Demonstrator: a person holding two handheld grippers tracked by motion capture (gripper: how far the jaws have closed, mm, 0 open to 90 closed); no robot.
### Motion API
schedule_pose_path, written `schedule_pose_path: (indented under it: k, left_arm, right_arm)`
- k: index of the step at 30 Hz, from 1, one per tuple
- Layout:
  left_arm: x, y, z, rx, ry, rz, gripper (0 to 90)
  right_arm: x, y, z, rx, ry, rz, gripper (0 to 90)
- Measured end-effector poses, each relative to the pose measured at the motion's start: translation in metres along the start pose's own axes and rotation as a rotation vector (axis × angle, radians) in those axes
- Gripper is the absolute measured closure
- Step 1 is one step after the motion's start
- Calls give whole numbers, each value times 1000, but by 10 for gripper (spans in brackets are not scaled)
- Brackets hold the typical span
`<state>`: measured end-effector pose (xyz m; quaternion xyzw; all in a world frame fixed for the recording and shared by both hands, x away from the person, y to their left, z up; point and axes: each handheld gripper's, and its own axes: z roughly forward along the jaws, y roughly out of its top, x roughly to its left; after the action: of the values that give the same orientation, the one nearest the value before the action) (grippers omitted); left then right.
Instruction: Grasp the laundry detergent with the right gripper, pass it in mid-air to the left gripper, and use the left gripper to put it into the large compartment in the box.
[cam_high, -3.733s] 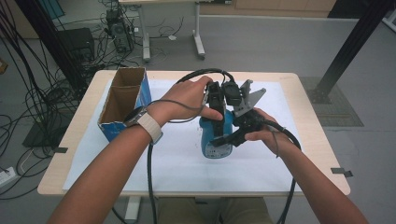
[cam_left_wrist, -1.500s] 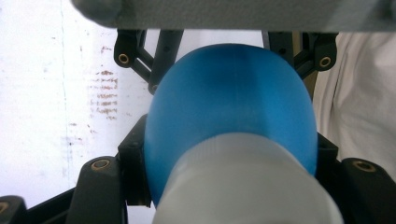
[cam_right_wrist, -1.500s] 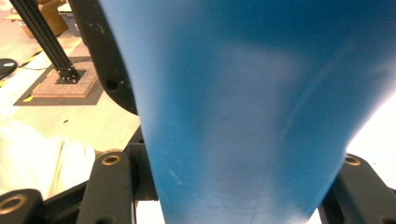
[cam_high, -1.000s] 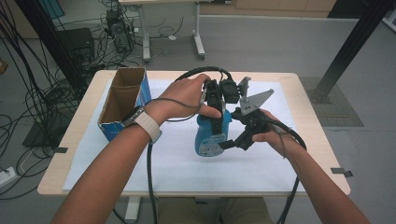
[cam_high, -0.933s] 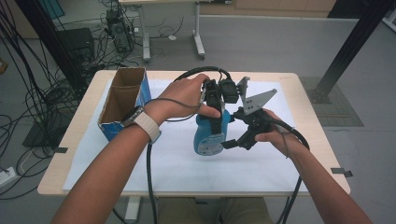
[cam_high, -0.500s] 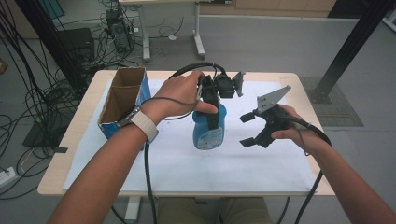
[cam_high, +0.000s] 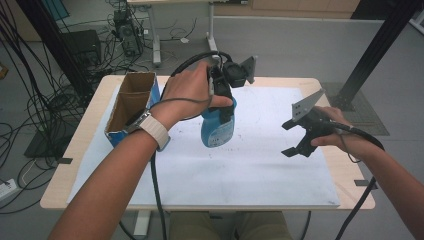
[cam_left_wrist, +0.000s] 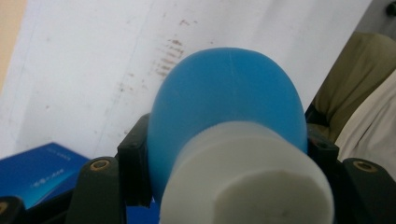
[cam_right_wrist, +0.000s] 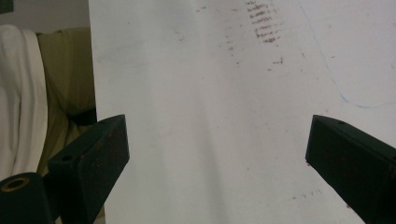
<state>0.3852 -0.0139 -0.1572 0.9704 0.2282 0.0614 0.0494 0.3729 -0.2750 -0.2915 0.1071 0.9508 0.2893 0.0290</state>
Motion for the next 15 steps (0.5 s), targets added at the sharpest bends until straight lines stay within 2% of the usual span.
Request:
schedule_pose_path:
  k: [6,9,12,15]
  left_arm:
    - [7,-2,-19,-1,45,-104,371]
    - [11,-4,-27,-4,63,-143,371]
    - [13,-6,-33,-9,75,-179,371]
    - [17,-8,-37,-8,82,-213,371]
  right_arm:
    - [0,-1,-3,74,-3,-29,65]
    - [-2,-1,-3,116,1,-40,68]
    - [-2,-1,-4,133,0,-48,69]
    - [-2,-1,-6,126,-8,-50,69]
